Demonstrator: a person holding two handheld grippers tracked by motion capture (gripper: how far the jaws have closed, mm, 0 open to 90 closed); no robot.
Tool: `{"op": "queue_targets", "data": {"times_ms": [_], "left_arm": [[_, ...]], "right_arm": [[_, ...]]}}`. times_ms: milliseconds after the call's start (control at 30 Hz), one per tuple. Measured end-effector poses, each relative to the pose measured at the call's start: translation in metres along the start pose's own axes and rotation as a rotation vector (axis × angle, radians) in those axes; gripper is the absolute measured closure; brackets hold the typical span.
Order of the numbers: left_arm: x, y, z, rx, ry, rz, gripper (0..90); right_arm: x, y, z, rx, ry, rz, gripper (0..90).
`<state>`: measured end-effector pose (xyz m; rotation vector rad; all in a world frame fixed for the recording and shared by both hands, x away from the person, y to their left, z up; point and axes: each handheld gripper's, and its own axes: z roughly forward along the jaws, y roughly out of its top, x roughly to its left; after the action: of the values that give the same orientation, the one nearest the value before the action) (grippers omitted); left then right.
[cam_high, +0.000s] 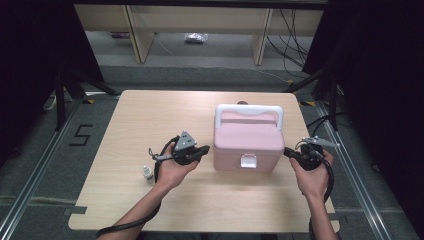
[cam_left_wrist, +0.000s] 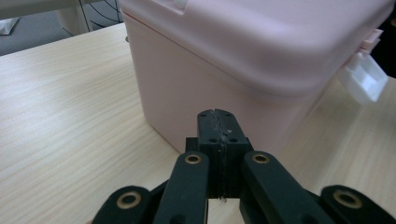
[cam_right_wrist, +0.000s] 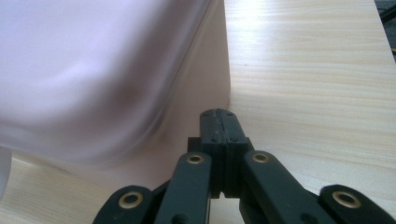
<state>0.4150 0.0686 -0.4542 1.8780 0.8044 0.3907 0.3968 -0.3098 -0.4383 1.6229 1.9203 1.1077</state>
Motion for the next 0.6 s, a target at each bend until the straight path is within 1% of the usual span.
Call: {"op": "queue_targets", "data": {"times_ms": [33,100,133,167,233,267,300,333,367,400,433,467,500,600], "left_arm": [[0.0,0.001,0.006,-0.002,-0.007,-0.001,89.5],[0.0,0.001,0.008,0.007,-0.005,0.001,89.5],[-0.001,0.003,0.01,0.02,-0.003,0.013,89.5],[0.0,0.003,0.011,0.011,-0.006,0.01,89.5],[0.001,0.004,0.011,0.027,-0.014,0.009,89.6],[0.001,0.004,0.011,0.029,-0.019,0.018,89.7],[0.001,0.004,0.011,0.029,-0.019,0.018,89.6],[0.001,0.004,0.011,0.049,-0.018,0.032,89.6],[0.002,0.005,0.011,0.058,-0.026,0.04,89.6],[0.002,0.005,0.011,0.061,-0.018,0.036,89.6],[0.004,0.007,0.009,0.074,-0.012,0.05,89.6],[0.005,0.007,0.009,0.068,-0.005,0.047,89.6],[0.007,0.008,0.008,0.08,-0.005,0.055,89.6],[0.011,0.008,0.006,0.086,0.003,0.048,89.6]], "right_arm": [[0.001,0.0,0.003,-0.002,0.018,0.002,90.0],[0.002,0.0,0.004,-0.003,0.014,-0.004,90.0],[0.005,0.0,0.005,0.006,0.003,-0.013,90.0],[0.009,-0.001,0.005,0.021,-0.003,0.02,90.0],[0.009,0.0,0.005,0.018,-0.004,0.022,90.0],[0.006,0.0,0.006,0.007,-0.004,-0.009,90.0],[0.006,0.0,0.006,0.007,-0.004,-0.009,90.0],[0.006,0.0,0.008,0.004,0.004,-0.015,90.0],[0.006,0.0,0.008,0.006,0.0,-0.019,90.0],[0.006,0.001,0.007,0.014,0.014,-0.014,90.0],[0.007,0.002,0.008,0.015,0.015,-0.011,90.0],[0.009,0.002,0.01,0.015,0.005,-0.021,90.0],[0.01,0.003,0.01,0.017,0.01,-0.018,90.0],[0.015,0.004,0.014,0.017,0.016,-0.025,90.0]]}}
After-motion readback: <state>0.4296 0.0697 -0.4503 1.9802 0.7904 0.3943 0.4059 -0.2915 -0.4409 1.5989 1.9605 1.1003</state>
